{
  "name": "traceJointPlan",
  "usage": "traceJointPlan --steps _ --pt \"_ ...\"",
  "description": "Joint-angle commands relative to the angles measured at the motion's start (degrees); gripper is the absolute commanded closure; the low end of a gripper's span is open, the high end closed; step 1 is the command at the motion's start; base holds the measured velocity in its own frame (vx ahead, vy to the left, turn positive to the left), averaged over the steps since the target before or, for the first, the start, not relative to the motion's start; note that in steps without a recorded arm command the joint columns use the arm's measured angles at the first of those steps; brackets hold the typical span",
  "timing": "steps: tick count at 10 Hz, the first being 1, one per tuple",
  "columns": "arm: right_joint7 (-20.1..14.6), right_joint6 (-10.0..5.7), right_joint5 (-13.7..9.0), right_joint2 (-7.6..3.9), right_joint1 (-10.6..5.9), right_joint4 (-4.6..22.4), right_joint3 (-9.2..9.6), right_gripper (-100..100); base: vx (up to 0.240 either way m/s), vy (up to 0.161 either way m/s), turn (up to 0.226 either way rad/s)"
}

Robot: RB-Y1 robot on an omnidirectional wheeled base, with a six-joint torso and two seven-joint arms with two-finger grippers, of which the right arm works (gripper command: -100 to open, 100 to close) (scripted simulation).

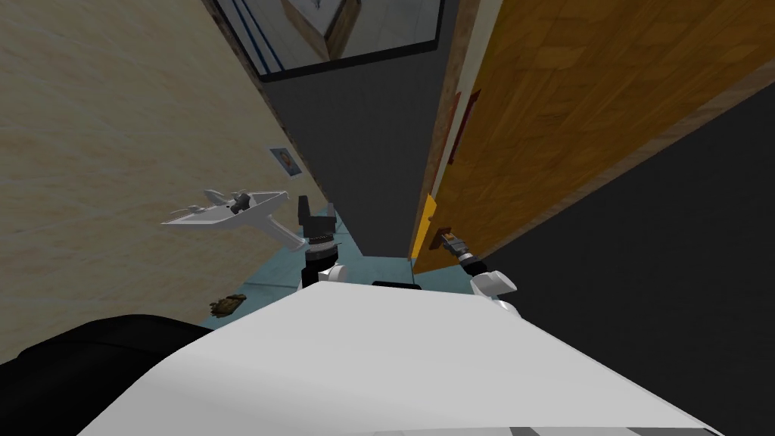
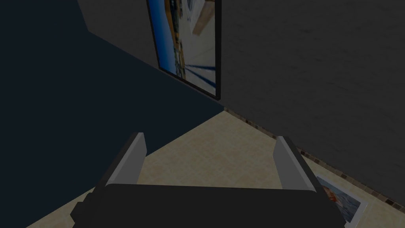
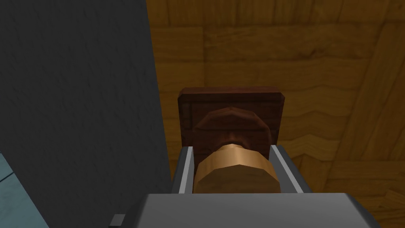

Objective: Pull the door open

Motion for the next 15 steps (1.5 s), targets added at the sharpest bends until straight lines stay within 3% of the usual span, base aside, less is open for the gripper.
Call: traceJointPlan --steps 1,3,13,14,15 --pt "0.0 0.16 0.0 0.12 0.14 0.1 0.17 100 -0.017 -0.006 0.002" --pt "0.0 0.16 0.0 0.12 0.14 0.1 0.17 100 -0.005 0.0 -0.003" --pt "-0.3 8.6 -3.2 -4.17 0.3 4.6 0.17 100 -0.184 -0.123 0.131" --pt "-0.2 7.87 -3.0 -3.92 0.2 4.5 0.07 100 -0.092 -0.062 0.036" --pt "-0.3 9.12 -3.2 -4.47 0.22 5.1 0.21 100 -0.123 -0.09 0.1"
